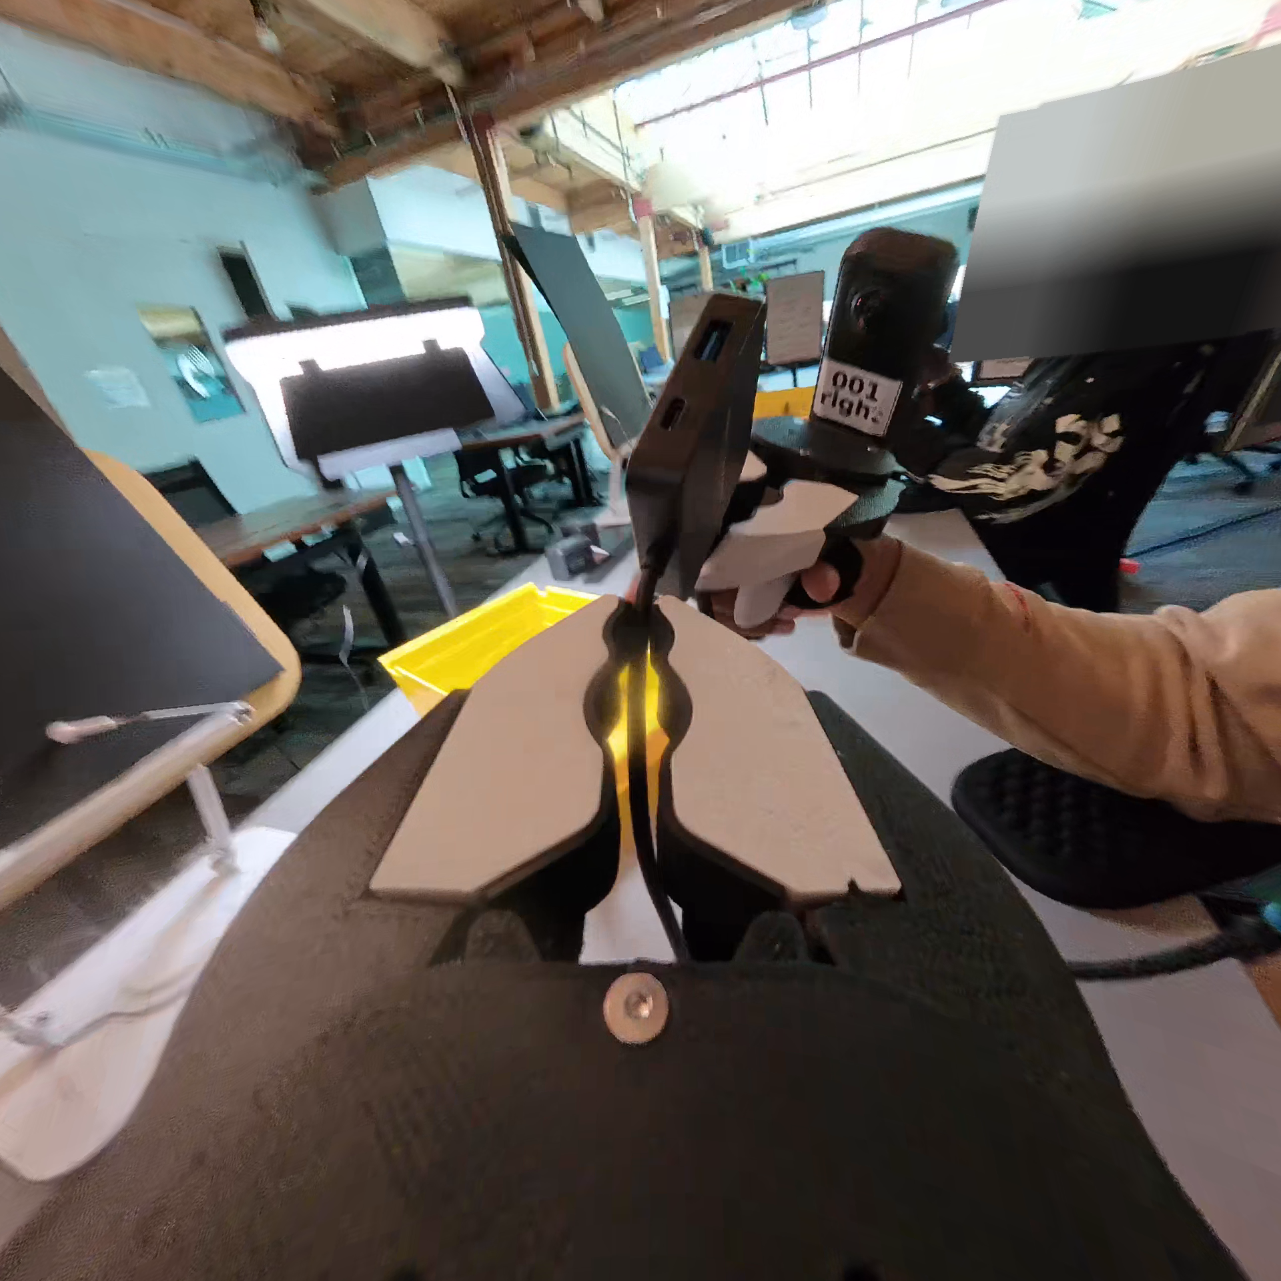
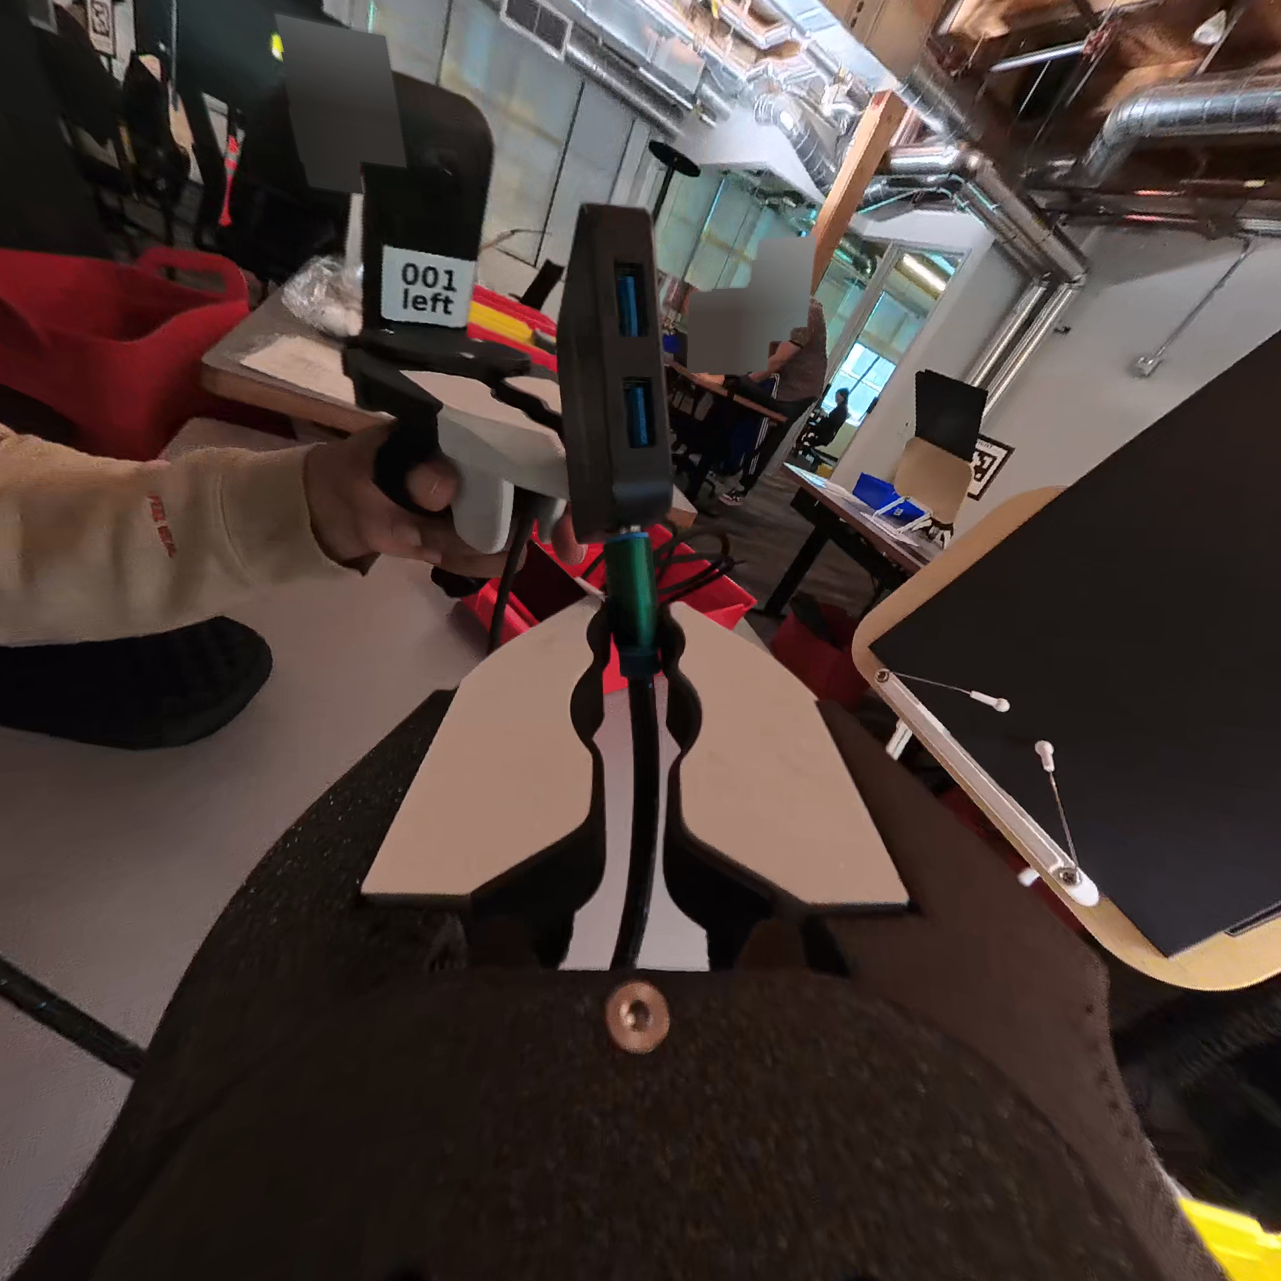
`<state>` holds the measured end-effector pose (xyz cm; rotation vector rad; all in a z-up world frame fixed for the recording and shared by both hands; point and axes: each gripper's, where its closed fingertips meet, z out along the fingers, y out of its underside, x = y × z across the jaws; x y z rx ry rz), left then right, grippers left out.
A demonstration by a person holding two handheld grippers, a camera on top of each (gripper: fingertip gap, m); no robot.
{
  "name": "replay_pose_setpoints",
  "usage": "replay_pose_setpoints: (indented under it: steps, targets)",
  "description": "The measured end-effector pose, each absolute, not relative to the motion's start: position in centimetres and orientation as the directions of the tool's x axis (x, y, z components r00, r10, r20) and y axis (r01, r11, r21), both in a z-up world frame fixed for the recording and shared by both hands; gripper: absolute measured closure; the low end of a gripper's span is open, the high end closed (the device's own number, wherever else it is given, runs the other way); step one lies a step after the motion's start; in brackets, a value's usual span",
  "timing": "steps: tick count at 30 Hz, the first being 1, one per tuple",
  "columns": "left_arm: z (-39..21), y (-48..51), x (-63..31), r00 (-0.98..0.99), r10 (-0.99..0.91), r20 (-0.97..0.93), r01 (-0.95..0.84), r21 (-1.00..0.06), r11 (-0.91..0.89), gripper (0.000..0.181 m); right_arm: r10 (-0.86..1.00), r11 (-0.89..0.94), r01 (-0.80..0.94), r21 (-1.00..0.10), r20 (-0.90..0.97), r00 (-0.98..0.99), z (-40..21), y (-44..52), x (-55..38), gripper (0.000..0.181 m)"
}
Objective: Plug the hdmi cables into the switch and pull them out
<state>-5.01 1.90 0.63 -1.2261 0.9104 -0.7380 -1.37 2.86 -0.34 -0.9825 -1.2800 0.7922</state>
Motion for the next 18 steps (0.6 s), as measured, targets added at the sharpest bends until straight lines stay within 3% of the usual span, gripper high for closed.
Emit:
replay_pose_setpoints:
  steps: [3,7,12,15,18]
  targets:
    - [-1.1,3.1,-5.4,0.467,-0.883,-0.058,-0.017,-0.998,0.057,0.173,0.870,0.449,0.099,-0.888,0.459,0.177,-0.5,3.3,-1.1,0.168]
    - [-1.2,5.1,-7.6,0.542,-0.834,0.103,0.078,-0.994,-0.071,0.147,0.683,0.596,0.261,-0.759,0.651,0.333,0.0,5.1,-0.5,0.168]
    - [-0.4,4.0,-7.8,0.379,-0.866,0.325,0.230,-0.940,-0.252,0.138,0.280,0.731,0.515,-0.448,0.885,0.373,-0.3,7.2,-0.5,0.169]
    - [-1.1,4.3,-7.4,0.259,-0.809,0.527,0.299,-0.840,-0.452,0.130,0.061,0.748,0.618,-0.241,0.953,0.297,-2.1,8.1,-1.9,0.169]
    - [-3.7,6.3,-7.6,0.232,-0.701,0.674,0.349,-0.731,-0.587,0.123,-0.035,0.749,0.649,-0.135,0.969,0.243,-4.7,8.7,-3.7,0.169]
